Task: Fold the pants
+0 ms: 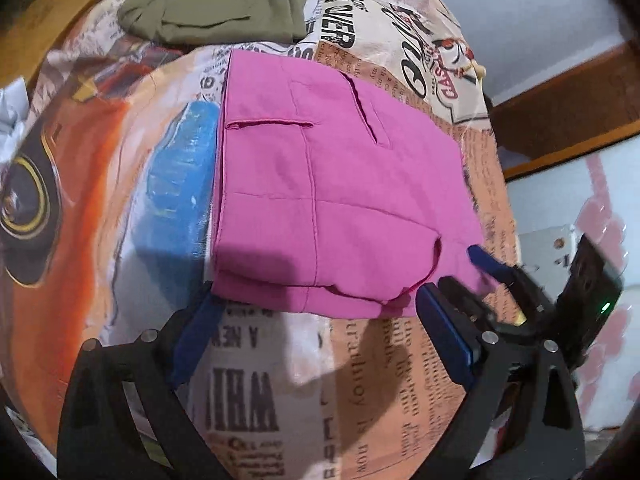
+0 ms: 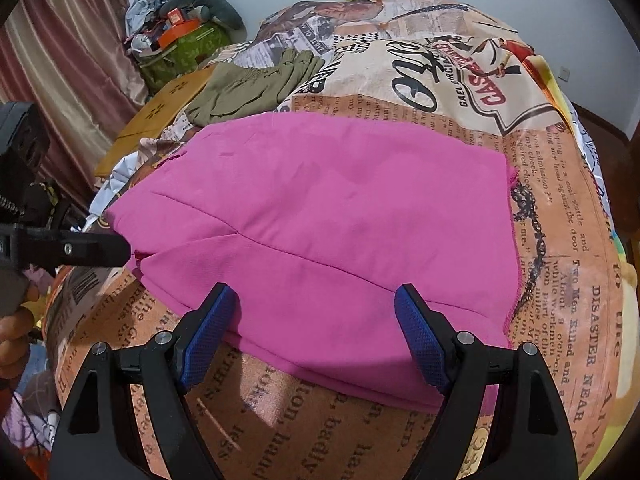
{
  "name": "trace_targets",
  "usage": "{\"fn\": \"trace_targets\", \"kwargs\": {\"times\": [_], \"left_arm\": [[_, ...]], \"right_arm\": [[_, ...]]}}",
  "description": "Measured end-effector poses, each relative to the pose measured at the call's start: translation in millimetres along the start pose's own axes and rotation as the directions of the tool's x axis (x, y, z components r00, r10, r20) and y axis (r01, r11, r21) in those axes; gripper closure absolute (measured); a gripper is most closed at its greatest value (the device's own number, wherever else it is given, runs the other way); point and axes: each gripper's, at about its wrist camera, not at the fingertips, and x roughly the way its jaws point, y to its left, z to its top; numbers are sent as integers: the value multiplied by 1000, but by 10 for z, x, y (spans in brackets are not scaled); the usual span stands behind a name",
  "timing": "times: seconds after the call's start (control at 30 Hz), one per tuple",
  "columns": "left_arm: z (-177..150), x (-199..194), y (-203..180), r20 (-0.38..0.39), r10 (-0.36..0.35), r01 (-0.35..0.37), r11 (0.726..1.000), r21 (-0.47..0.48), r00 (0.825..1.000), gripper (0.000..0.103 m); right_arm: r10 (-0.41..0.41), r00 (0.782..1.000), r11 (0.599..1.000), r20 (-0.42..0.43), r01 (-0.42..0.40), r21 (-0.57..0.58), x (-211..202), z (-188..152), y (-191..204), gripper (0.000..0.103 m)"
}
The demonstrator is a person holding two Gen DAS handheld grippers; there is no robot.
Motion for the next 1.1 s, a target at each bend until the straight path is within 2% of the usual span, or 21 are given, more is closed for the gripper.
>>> {"fn": "trace_targets", "kwargs": {"times": [0.1,0.17,0.33,0.5,0.53,0.57,0.63,0.7,0.73,0.97,1.03,1.1], "left_arm": [[31,-34,86,-27,-97,94,993,-78,995,7],[19,-54,116,-52,-160,154,983,-105,986,7],[-8,-54,113,-45,-171,165,980,-109,984,7],[140,48,63,-23,-189,186,978,-97,982,7],[169,63,40,-15,-176,174,981,-88,984,8],[187,72,27,-7,-156,155,984,-82,988,13],[214,71,-25,21,-78,79,996,-51,997,29],[224,72,-62,53,26,-25,999,-20,998,54],[222,74,-76,73,65,-64,998,-5,995,56],[222,114,-153,172,166,-177,983,48,971,67],[206,100,-207,211,212,-232,970,77,954,78],[183,67,-246,241,240,-274,954,117,940,81]], "right_arm": [[4,1000,1000,-1,-4,-2,5,1,2,21],[8,1000,1000,0,-8,-1,0,-8,0,21],[9,1000,1000,1,-9,0,9,0,6,20],[10,1000,1000,0,-10,-1,9,-1,7,20],[10,1000,1000,0,-10,-1,12,0,7,20],[10,1000,1000,0,-10,-1,11,-1,8,20],[9,1000,1000,0,-9,-1,12,-2,8,20],[9,1000,1000,0,-9,0,11,-2,7,20],[11,1000,1000,-1,-11,0,12,-1,7,20],[15,1000,1000,-3,-15,-7,25,-5,16,20],[15,1000,1000,-3,-15,-9,21,-6,20,20],[16,1000,1000,-2,-16,-13,14,-4,28,20]]}}
